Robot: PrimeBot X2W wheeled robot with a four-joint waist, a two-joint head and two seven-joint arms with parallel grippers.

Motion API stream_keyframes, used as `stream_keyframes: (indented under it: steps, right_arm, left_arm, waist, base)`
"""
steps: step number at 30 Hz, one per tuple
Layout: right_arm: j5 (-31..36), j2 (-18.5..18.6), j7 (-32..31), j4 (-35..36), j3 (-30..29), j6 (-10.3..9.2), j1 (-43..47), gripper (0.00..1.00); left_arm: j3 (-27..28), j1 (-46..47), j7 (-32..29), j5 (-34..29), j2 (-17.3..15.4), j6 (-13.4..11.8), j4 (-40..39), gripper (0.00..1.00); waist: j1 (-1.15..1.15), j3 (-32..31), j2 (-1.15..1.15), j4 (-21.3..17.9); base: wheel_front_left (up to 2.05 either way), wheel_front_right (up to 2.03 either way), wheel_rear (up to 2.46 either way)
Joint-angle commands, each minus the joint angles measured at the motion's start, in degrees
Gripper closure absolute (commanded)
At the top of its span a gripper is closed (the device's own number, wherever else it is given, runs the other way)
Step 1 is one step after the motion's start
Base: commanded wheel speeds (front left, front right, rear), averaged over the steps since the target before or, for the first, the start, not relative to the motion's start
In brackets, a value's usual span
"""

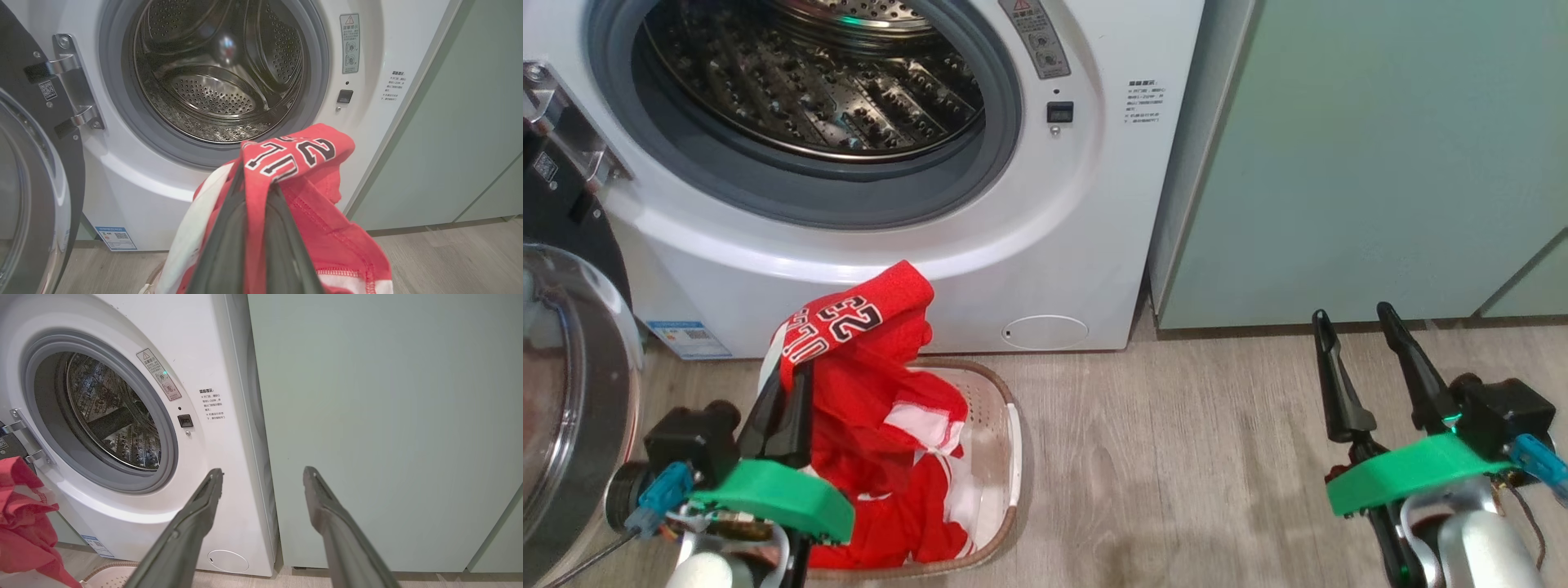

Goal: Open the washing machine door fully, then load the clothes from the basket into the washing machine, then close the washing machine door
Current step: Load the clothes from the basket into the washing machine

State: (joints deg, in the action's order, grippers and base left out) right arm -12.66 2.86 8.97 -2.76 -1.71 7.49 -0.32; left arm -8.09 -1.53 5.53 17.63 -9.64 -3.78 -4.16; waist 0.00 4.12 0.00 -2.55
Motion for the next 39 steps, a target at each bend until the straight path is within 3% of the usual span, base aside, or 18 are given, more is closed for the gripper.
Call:
stream_keyframes:
  steps: [1,21,29,39]
  right_arm:
    - [-0.04,0.01,-0.22,2.27,1.43,0.00,-1.03,0.00]
    - [-0.04,0.01,-0.18,2.82,1.77,0.00,-2.68,0.00]
    - [-0.38,0.01,0.39,3.70,3.20,0.00,-5.04,0.00]
    - [-2.45,0.01,3.03,2.40,6.13,0.00,-9.11,0.00]
  left_arm:
    - [1.78,1.78,-0.17,0.08,-1.07,-0.49,-2.22,1.00]
    - [1.56,7.19,1.24,1.18,-0.56,-0.73,1.28,1.00]
    - [2.94,19.54,0.50,3.17,-1.50,0.84,7.90,1.00]
    - [5.08,41.58,-4.21,5.50,-4.41,2.05,25.95,1.00]
  waist:
    - [0.00,0.04,0.00,0.01]
    - [0.00,3.11,0.00,-0.23]
    - [0.00,8.77,0.00,-3.50]
    - [0.00,17.42,0.00,-9.82]
  base:
    - [0.00,0.00,0.00]
    - [0.00,0.00,0.00]
    - [0.00,0.00,0.00]
    - [0.00,0.00,0.00]
